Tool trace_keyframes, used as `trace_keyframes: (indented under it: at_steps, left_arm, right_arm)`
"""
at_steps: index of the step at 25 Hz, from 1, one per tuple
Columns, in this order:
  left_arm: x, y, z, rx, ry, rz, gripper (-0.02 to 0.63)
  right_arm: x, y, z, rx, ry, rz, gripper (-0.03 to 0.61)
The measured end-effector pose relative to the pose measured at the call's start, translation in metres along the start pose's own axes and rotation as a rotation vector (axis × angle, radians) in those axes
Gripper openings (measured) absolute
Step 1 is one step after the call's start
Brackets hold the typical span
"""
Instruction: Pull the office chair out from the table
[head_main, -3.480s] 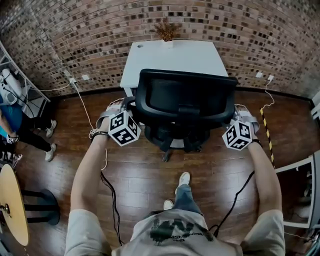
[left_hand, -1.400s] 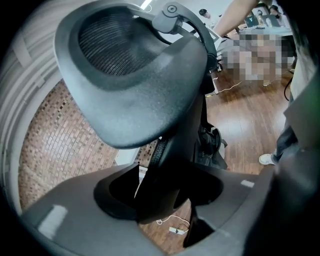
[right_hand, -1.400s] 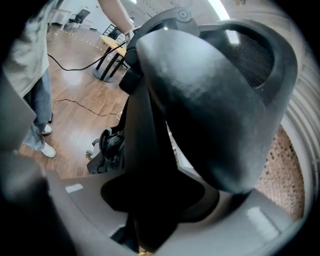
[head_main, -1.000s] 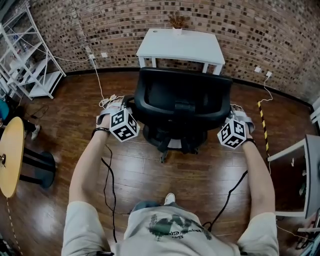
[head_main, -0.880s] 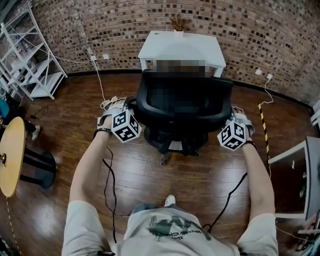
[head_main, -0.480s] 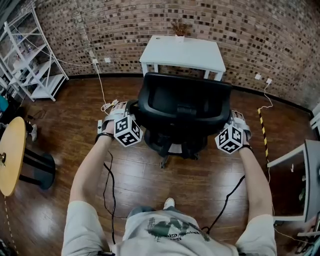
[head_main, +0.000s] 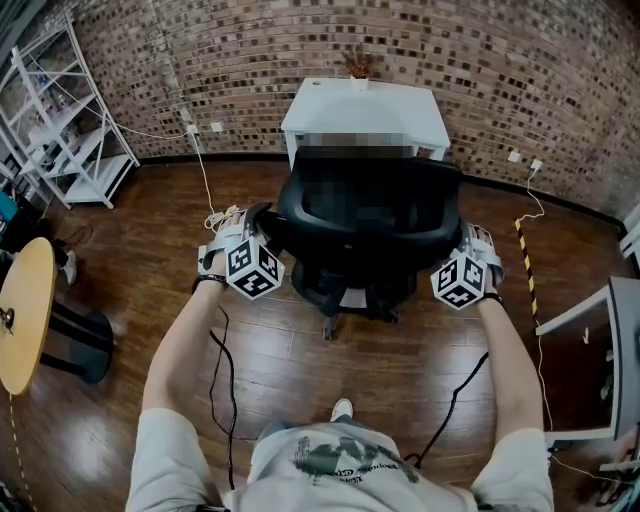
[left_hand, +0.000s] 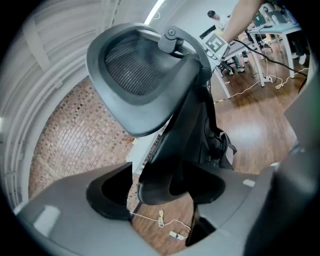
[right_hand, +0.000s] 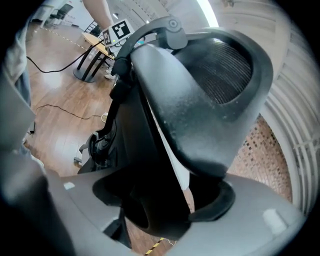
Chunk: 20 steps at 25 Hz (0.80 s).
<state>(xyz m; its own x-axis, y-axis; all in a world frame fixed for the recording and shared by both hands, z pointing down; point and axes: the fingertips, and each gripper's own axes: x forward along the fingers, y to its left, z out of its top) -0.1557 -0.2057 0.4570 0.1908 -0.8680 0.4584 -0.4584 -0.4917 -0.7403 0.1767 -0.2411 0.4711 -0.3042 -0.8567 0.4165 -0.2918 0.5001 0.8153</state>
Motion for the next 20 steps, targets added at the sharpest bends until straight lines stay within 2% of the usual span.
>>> trace_keyframes:
  at_steps: [4,8,15,20]
  left_arm:
    - [-0.009,-0.004,0.0,-0.019,-0.029,0.018,0.319]
    - [-0.02,-0.01,0.006,-0.032,-0.06,0.024,0.318]
    - [-0.052,-0.017,0.026,-0.158,-0.172,0.049,0.297]
    - [-0.079,-0.032,0.055,-0.251,-0.29,0.047,0.24]
  right_arm:
    - [-0.013,-0.005,0.0,0.024,0.016,-0.067,0.328]
    - [-0.029,-0.004,0.001,0.064,0.022,-0.084,0.33]
    - [-0.066,-0.005,0.016,0.134,0.003,-0.158,0.33]
    - [-0.096,0.002,0.043,0.231,-0.053,-0.201,0.328]
